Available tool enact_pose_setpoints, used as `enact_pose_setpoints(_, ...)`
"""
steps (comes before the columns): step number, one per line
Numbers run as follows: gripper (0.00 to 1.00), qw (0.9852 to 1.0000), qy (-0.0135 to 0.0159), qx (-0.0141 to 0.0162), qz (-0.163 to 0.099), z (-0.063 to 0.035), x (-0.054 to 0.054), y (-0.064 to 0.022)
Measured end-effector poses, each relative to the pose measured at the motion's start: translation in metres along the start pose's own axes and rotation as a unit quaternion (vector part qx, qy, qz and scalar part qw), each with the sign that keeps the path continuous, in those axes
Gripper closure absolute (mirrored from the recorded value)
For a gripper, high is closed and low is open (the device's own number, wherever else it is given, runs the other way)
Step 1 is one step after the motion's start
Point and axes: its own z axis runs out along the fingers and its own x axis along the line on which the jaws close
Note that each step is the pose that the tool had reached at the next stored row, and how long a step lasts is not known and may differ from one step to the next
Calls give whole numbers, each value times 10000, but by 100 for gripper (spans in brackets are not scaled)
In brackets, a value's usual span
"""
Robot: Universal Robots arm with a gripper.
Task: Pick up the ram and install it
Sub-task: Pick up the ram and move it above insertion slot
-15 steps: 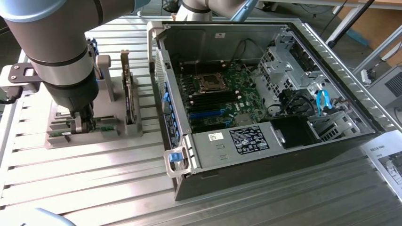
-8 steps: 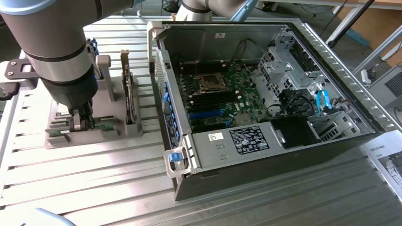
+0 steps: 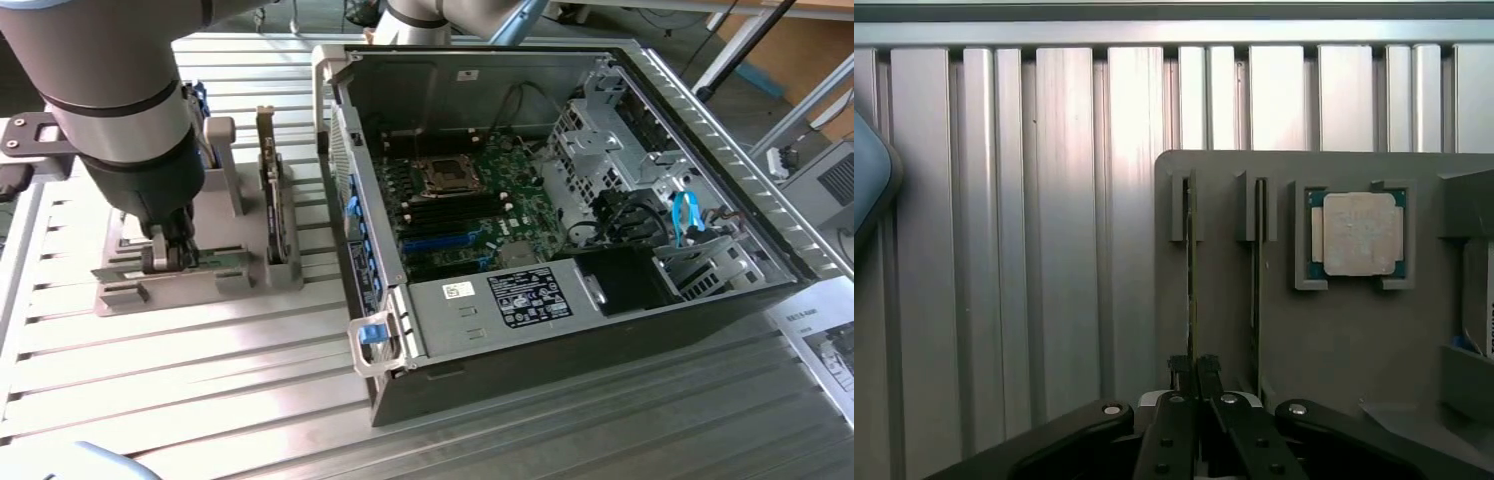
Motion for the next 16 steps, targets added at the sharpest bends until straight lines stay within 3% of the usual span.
enact_pose_setpoints(16,88,10000,21,0,1,-329,-8,13)
